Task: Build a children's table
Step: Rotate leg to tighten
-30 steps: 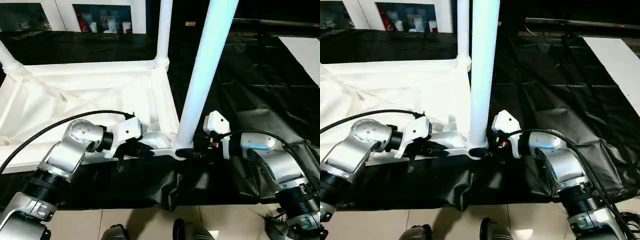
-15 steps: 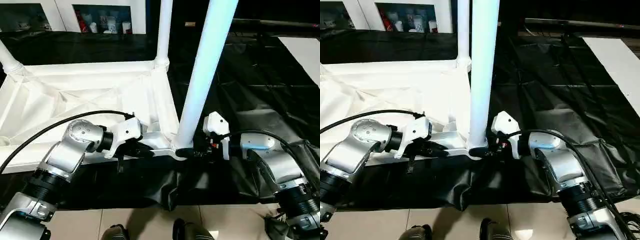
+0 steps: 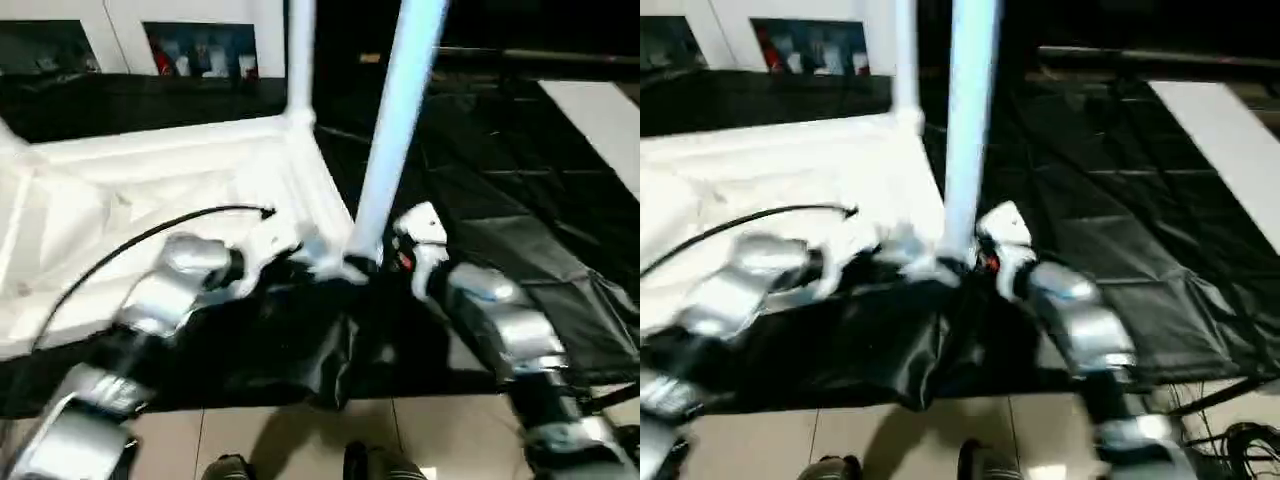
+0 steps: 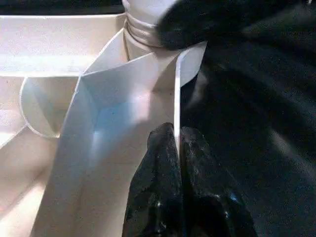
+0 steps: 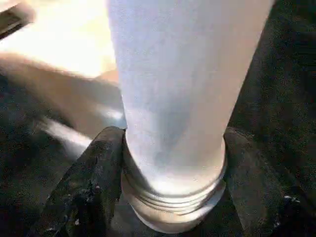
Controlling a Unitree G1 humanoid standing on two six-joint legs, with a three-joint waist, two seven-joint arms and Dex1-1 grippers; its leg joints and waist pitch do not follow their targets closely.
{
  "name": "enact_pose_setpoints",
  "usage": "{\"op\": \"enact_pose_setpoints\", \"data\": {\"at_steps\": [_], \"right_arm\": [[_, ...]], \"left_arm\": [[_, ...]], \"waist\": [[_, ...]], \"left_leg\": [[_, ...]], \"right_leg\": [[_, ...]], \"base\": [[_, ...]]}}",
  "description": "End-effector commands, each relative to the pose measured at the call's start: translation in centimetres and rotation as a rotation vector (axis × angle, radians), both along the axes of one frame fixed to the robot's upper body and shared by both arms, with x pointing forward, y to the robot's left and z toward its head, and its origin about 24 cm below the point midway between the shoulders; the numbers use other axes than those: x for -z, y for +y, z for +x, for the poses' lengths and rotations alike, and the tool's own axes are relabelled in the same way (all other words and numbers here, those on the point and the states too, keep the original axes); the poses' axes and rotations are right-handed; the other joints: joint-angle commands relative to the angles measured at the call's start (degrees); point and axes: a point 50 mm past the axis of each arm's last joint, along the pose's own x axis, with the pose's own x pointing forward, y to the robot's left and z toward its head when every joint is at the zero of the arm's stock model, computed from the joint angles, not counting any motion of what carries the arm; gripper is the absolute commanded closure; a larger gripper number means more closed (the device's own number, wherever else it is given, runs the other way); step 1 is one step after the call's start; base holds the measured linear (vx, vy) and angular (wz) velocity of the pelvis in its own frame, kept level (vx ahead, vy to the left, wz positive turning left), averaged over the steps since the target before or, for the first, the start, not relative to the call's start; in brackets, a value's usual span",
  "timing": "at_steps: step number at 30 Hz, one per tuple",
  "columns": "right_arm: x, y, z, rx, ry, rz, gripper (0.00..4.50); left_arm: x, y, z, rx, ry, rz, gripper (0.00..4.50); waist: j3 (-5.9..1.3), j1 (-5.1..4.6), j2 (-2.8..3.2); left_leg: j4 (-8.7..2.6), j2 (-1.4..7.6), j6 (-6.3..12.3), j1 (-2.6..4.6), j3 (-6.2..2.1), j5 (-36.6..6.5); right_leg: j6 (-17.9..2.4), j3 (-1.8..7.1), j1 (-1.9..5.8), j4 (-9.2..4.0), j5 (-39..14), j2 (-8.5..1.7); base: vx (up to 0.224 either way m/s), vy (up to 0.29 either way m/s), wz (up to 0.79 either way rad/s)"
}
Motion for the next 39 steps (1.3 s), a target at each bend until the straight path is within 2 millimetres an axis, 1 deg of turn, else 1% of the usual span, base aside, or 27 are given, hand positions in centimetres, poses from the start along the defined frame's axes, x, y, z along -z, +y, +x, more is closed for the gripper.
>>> {"op": "enact_pose_setpoints", "data": {"at_steps": [1,2,3,4,6,8,12,13,15,18,19,21,22,24,26,27,28,29,30,31,32,34,35,36,37,38,39], "right_arm": [[1.6,0.3,0.2,0.13,0.093,-0.01,1.84],[1.8,0.7,0.3,0.181,0.116,0.016,1.84],[2.2,1.8,0.6,0.262,0.138,0.038,1.84],[2.3,2.3,0.6,0.287,0.147,0.039,1.84],[2.5,3.0,0.8,0.309,0.141,0.011,1.84],[2.5,4.1,0.8,0.255,0.137,-0.007,1.84],[2.1,4.8,0.7,0.19,0.104,-0.036,1.84],[1.5,4.7,0.7,0.161,0.075,-0.004,1.14],[0.7,4.2,0.8,0.143,0.042,0.027,1.14],[-0.1,3.4,1.0,0.119,0.013,0.04,0.92],[-0.6,2.7,0.9,0.077,0.002,0.043,0.71],[-1.1,1.6,0.8,0.016,-0.015,0.022,0.68],[-1.2,1.3,0.7,-0.001,-0.019,0.012,0.53],[-1.5,0.5,0.4,-0.053,-0.026,-0.008,0.32],[-2.0,-1.1,-0.5,-0.197,-0.051,-0.073,0.32],[-2.0,-1.3,-0.6,-0.221,-0.056,-0.086,0.32],[-2.3,-2.1,-1.3,-0.313,-0.075,-0.126,0.32],[-2.4,-2.4,-1.7,-0.36,-0.075,-0.132,0.32],[-2.5,-2.7,-1.9,-0.39,-0.074,-0.138,0.32],[-2.6,-2.9,-2.1,-0.414,-0.077,-0.147,0.32],[-2.6,-3.0,-2.2,-0.43,-0.078,-0.156,0.32],[-2.6,-3.2,-2.5,-0.47,-0.071,-0.177,0.32],[-2.6,-3.2,-2.5,-0.482,-0.075,-0.188,0.32],[-2.6,-3.1,-2.6,-0.493,-0.077,-0.192,0.32],[-2.6,-3.1,-2.6,-0.493,-0.077,-0.192,0.32],[-2.6,-3.1,-2.7,-0.503,-0.077,-0.195,0.32],[-2.7,-3.0,-2.8,-0.525,-0.074,-0.194,0.32]], "left_arm": [[1.6,-0.3,0.2,-0.091,0.046,0.027,4.5],[1.6,-0.7,0.4,-0.107,0.046,0.022,4.5],[1.6,-1.5,0.8,-0.14,0.038,0.02,4.5],[1.6,-1.8,1.0,-0.152,0.034,0.024,4.5],[1.7,-2.2,1.2,-0.165,0.026,0.029,4.5],[1.8,-2.6,1.4,-0.172,0.024,0.03,4.5],[1.9,-2.6,1.4,-0.16,0.022,0.043,4.5],[1.9,-2.3,1.3,-0.152,0.028,0.046,4.5],[2.0,-1.9,1.1,-0.147,0.034,0.052,4.5],[2.1,-1.2,1.0,-0.144,0.034,0.062,4.5],[2.0,-0.8,1.0,-0.134,0.032,0.066,4.5],[1.9,-0.4,0.8,-0.125,0.032,0.067,4.5],[1.9,-0.2,0.8,-0.123,0.03,0.064,4.5],[1.8,0.1,0.6,-0.114,0.036,0.051,4.5],[1.6,0.7,-0.1,-0.035,0.037,0.042,4.5],[1.6,0.8,-0.3,-0.02,0.041,0.039,4.5],[1.5,1.0,-1.1,0.069,0.047,0.029,4.5],[1.4,1.0,-1.7,0.134,0.062,0.014,4.5],[1.4,1.1,-2.3,0.184,0.083,0.003,4.5],[1.2,1.2,-2.8,0.238,0.09,-0.003,4.5],[1.2,1.3,-3.2,0.271,0.097,-0.005,4.5],[1.1,1.7,-3.8,0.304,0.113,0.002,4.5],[1.0,1.8,-3.9,0.317,0.119,0.005,4.5],[1.0,2.0,-4.1,0.325,0.124,0.008,4.5],[1.0,2.0,-4.1,0.325,0.124,0.008,4.5],[1.0,2.0,-4.2,0.331,0.129,0.009,4.5],[0.9,2.2,-4.4,0.342,0.132,0.01,4.5]], "waist": [[-3.52,-0.07,0.26],[-3.47,-0.23,0.24],[-3.24,-0.21,0.4],[-3.16,-0.27,0.2],[-3.13,-0.3,0.16],[-3.13,-0.35,0.09],[-3.2,-0.19,0.1],[-3.15,-0.12,0.06],[-3.2,-0.02,0.09],[-3.22,-0.01,0.06],[-3.26,-0.01,-0.07],[-3.22,0.01,-0.14],[-3.29,0.03,-0.13],[-3.26,0.13,-0.21],[-3.35,0.22,-0.19],[-3.49,0.36,-0.21],[-3.44,0.23,-0.13],[-3.52,0.32,-0.19],[-3.59,0.29,-0.27],[-3.89,0.27,0.06],[-4.02,0.3,0.12],[-4.3,0.47,0.41],[-4.31,0.51,0.45],[-4.65,0.56,0.42],[-4.55,0.55,0.45],[-4.48,0.54,0.43],[-4.28,0.58,0.43]], "left_leg": [[-3.97,0.16,0.16,0.22,-0.35,-14.73],[-4.31,0.25,0.12,-0.29,-0.5,-14.37],[-4.39,0.25,0.12,0.0,-0.46,-16.1],[-4.18,0.06,0.02,0.67,-0.35,-18.24],[-4.34,-0.05,0.19,0.46,-0.52,-18.87],[-4.45,-0.09,0.56,0.4,-0.59,-19.35],[-4.67,0.04,1.11,0.25,-0.57,-18.4],[-4.75,0.1,1.46,0.26,-0.5,-18.05],[-4.73,0.18,1.81,0.28,-0.4,-17.77],[-4.84,0.25,2.2,-0.07,-0.38,-16.59],[-4.83,0.21,2.46,-0.15,-0.36,-15.9],[-4.76,0.24,2.86,-0.26,-0.23,-15.02],[-4.67,0.29,3.32,-0.3,-0.14,-14.2],[-4.59,0.23,3.44,-0.46,-0.07,-13.26],[-4.5,0.34,3.94,-0.42,0.02,-12.13],[-4.37,0.45,4.44,-0.6,-0.01,-11.08],[-4.36,0.46,4.61,-0.65,0.07,-10.54],[-4.18,0.46,5.01,-0.65,0.09,-10.67],[-4.11,0.61,5.29,-0.63,0.1,-10.29],[-3.87,0.66,5.44,-0.67,0.29,-8.4],[-3.71,0.61,5.7,-0.51,0.49,-7.16],[-3.33,0.66,7.13,-0.4,0.77,-2.52],[-3.23,0.67,7.61,-0.33,0.85,-1.63],[-2.97,0.58,8.54,-0.34,0.84,0.86],[-2.91,0.65,9.51,-0.46,0.8,2.34],[-2.9,0.63,9.73,-0.48,0.82,2.07],[-3.02,0.78,9.56,-0.47,0.78,0.05]], "right_leg": [[-4.0,1.92,2.67,-5.57,-33.89,-3.61],[-4.46,1.8,3.07,-5.29,-31.48,-3.59],[-4.23,1.74,2.66,-5.56,-31.82,-3.44],[-3.71,1.74,2.09,-6.02,-33.83,-3.48],[-2.93,1.67,2.27,-6.11,-34.89,-3.53],[-1.97,1.57,2.36,-6.34,-35.28,-3.57],[-2.11,1.72,2.53,-6.25,-33.52,-3.7],[-2.69,1.85,2.47,-6.21,-32.33,-3.66],[-3.3,2.0,2.48,-6.07,-31.16,-3.7],[-4.08,2.06,2.79,-5.77,-28.93,-3.69],[-4.55,2.02,3.04,-5.66,-28.17,-3.61],[-4.78,2.15,3.08,-5.59,-27.09,-3.61],[-5.27,2.23,3.11,-5.41,-26.05,-3.62],[-5.47,2.21,3.31,-5.5,-27.1,-3.71],[-5.84,2.3,3.29,-5.42,-25.63,-3.65],[-6.42,2.36,3.63,-5.01,-23.29,-3.69],[-6.96,2.44,3.46,-4.89,-22.16,-3.62],[-7.66,2.36,3.49,-4.84,-21.58,-3.59],[-8.53,2.6,3.5,-4.46,-20.41,-3.72],[-10.22,2.7,3.48,-3.82,-16.35,-3.62],[-11.23,2.71,3.41,-3.63,-13.56,-3.41],[-14.77,2.63,3.66,-2.23,-1.99,-3.02],[-15.45,2.65,3.68,-1.96,0.26,-2.96],[-16.67,2.64,4.02,-1.24,5.37,-2.83],[-17.55,2.51,3.94,-1.01,8.18,-2.73],[-17.73,2.46,3.94,-1.09,7.98,-2.75],[-17.66,2.41,3.95,-1.38,5.14,-2.99]], "base": [[0.0,0.0,0.0],[0.0,0.0,0.0],[0.0,0.0,0.0],[0.0,0.0,0.0],[0.0,0.0,0.0],[0.0,0.0,0.0],[0.0,0.0,0.0],[0.0,0.0,0.0],[0.0,0.0,0.0],[0.0,0.0,0.0],[0.0,0.0,0.0],[0.0,0.0,0.0],[0.0,0.0,0.0],[0.0,0.0,0.0],[0.0,0.0,0.0],[0.0,0.0,0.0],[0.052,-0.015,0.01],[0.065,-0.02,0.02],[0.065,-0.02,0.02],[0.081,-0.026,0.02],[0.082,-0.028,0.03],[0.076,-0.024,0.04],[0.063,-0.004,0.03],[0.063,-0.004,0.03],[0.0,0.0,0.0],[0.0,0.0,0.0],[0.0,0.0,0.0]]}}
